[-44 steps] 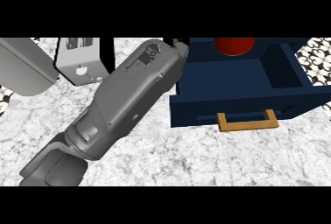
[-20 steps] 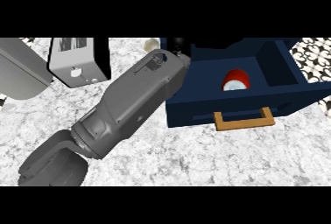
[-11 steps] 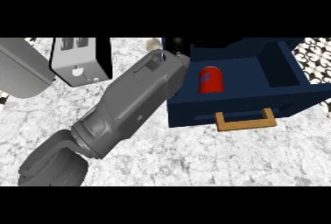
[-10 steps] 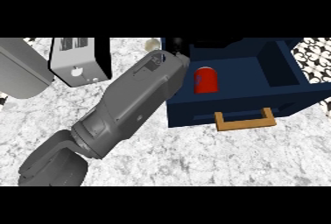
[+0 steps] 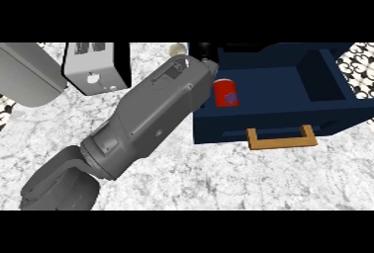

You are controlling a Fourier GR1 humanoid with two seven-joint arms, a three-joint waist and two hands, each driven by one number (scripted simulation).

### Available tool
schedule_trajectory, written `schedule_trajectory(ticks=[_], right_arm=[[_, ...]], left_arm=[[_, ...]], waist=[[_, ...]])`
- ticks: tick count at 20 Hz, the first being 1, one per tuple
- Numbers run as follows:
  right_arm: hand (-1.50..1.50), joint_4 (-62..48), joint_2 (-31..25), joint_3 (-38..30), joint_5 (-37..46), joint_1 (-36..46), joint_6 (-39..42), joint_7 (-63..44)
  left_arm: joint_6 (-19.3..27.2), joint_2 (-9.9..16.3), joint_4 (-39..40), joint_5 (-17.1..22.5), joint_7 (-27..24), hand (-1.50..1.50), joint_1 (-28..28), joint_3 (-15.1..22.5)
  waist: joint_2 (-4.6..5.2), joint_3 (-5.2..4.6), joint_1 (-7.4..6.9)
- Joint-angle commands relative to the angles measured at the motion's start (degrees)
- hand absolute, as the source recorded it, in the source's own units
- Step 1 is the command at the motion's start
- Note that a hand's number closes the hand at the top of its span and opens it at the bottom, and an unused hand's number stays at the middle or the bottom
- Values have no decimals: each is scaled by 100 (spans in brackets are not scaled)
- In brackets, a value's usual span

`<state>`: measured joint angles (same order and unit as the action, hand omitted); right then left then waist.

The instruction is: Pick up the can, place it into the drawer and close the drawer

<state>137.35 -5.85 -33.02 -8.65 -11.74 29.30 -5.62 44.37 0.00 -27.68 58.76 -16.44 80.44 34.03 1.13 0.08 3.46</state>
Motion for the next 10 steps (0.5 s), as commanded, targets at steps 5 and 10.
schedule_trajectory(ticks=[5, 10], right_arm=[[-150, -268, 20, 1269, 2465, 920, -301, 164], [-150, -780, -2, 2140, 3811, 1378, -613, 523]], left_arm=[[191, 0, -147, 188, -30, -150, 113, 7], [-43, 0, 78, 155, -37, -150, 17, -80]], waist=[[-9, -4, -259], [-21, -5, -272]])
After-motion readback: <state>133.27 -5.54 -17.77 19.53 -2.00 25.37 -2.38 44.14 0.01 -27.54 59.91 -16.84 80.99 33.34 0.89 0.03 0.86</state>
